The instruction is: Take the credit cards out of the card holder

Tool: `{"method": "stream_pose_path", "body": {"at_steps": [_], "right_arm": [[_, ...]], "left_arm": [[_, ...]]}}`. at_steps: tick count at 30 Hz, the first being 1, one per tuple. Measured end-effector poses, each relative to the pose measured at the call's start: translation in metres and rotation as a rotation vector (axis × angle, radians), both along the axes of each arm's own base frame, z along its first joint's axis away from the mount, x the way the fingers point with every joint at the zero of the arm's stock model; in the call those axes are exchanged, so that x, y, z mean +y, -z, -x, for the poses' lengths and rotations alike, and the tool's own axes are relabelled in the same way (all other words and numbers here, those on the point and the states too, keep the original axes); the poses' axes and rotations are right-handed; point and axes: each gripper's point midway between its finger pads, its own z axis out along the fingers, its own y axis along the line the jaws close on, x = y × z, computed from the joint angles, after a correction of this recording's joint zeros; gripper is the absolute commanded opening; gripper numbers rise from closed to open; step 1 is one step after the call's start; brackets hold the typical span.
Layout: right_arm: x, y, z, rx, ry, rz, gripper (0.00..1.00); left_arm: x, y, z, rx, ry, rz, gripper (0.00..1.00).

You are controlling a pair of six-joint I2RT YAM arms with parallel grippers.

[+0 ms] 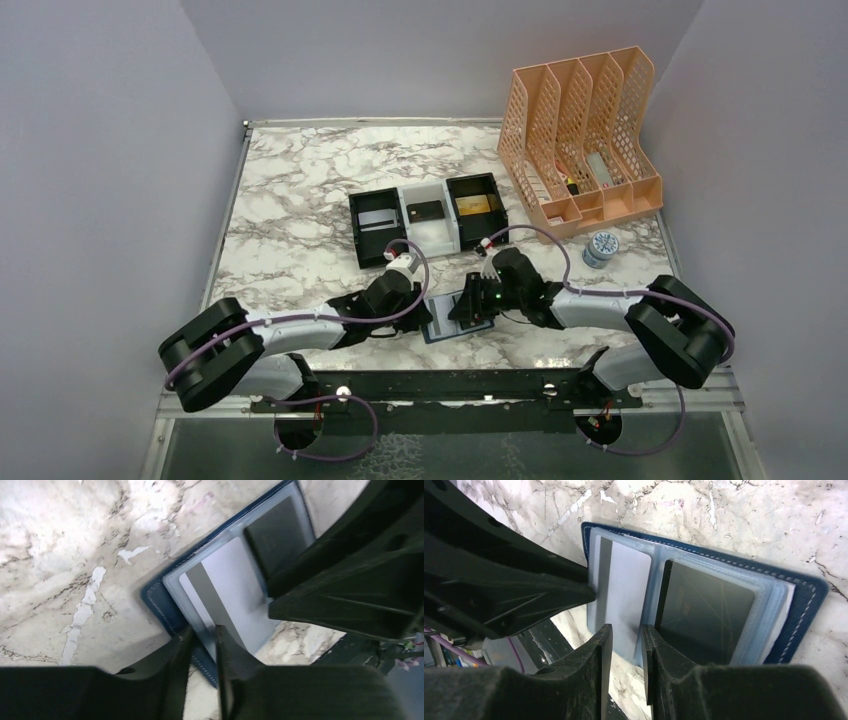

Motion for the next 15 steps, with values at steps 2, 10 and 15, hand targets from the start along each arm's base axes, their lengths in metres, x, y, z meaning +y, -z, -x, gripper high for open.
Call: {"method": "stream_pose_path", "body": {"at_steps": [2,10,15], "right_arm": [[0.0005,0.0016,-0.0005,0.0,0.002,-0.002,0.25],[0.0006,0.0097,-0.0001,0.015,0.012,-0.004,0.23],[0.0005,0.0095,-0.0001,0.022,0.029,-0.02,0.16]], "left_arm": [[0.0017,0.0118,0.0015,0.026,-0.005,-0.026,0.19],[-0.0033,0.0151,-0.0037,0.016,-0.014,-0.016,0.13],[-0.003,0.0155,-0.0044,0.014,-0.017,-0.017,0.11]]}}
